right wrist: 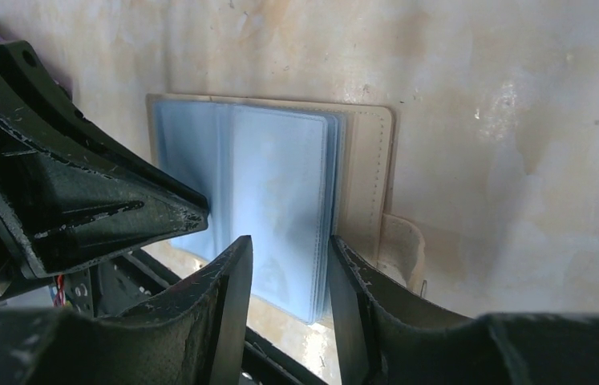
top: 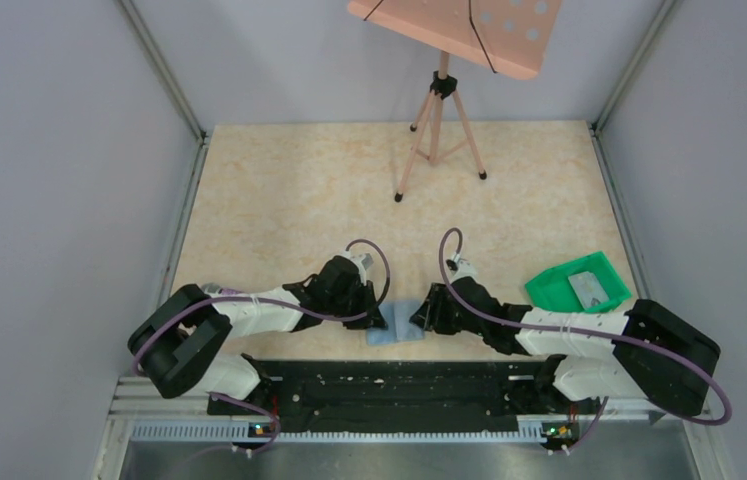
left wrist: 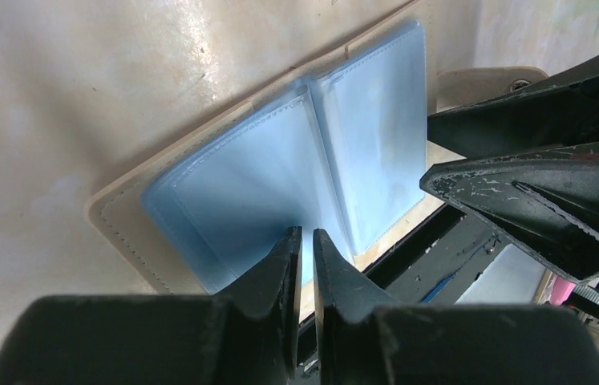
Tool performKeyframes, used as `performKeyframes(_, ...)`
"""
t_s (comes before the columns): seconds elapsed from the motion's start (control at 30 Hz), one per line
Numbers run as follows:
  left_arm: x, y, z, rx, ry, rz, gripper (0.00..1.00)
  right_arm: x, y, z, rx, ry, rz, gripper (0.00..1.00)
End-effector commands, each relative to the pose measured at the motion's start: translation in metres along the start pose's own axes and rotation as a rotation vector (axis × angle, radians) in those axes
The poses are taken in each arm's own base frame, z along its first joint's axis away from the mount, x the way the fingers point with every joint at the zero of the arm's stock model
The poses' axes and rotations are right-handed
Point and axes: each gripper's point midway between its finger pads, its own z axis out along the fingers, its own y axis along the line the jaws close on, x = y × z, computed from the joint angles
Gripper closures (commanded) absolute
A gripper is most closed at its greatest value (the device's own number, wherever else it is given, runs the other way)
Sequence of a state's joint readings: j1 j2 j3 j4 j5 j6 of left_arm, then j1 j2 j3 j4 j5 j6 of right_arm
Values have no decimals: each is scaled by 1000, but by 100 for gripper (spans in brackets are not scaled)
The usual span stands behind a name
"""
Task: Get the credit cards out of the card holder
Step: Remove the credit card from the card holder.
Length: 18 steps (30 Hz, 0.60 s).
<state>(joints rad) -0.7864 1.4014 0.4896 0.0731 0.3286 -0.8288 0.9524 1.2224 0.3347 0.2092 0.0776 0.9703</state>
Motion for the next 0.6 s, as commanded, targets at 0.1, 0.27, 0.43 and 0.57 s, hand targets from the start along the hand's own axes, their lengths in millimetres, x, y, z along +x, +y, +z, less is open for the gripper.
performKeyframes(0.1,2,1,0,-1,-1,17,85,-15,37,-6,-132,-27,25,60)
performKeyframes(0.27,2,2,0,-5,-1,20,85,-17,42,-11,-161,-37,40,60)
performKeyframes(0.43,2,0,-1,2,-4,19,85,-17,42,-15,-167,-39,41,65)
performKeyframes(0.57,1,-3,-1,10,-1,19,85,-14,42,-13,-169,-26,26,68)
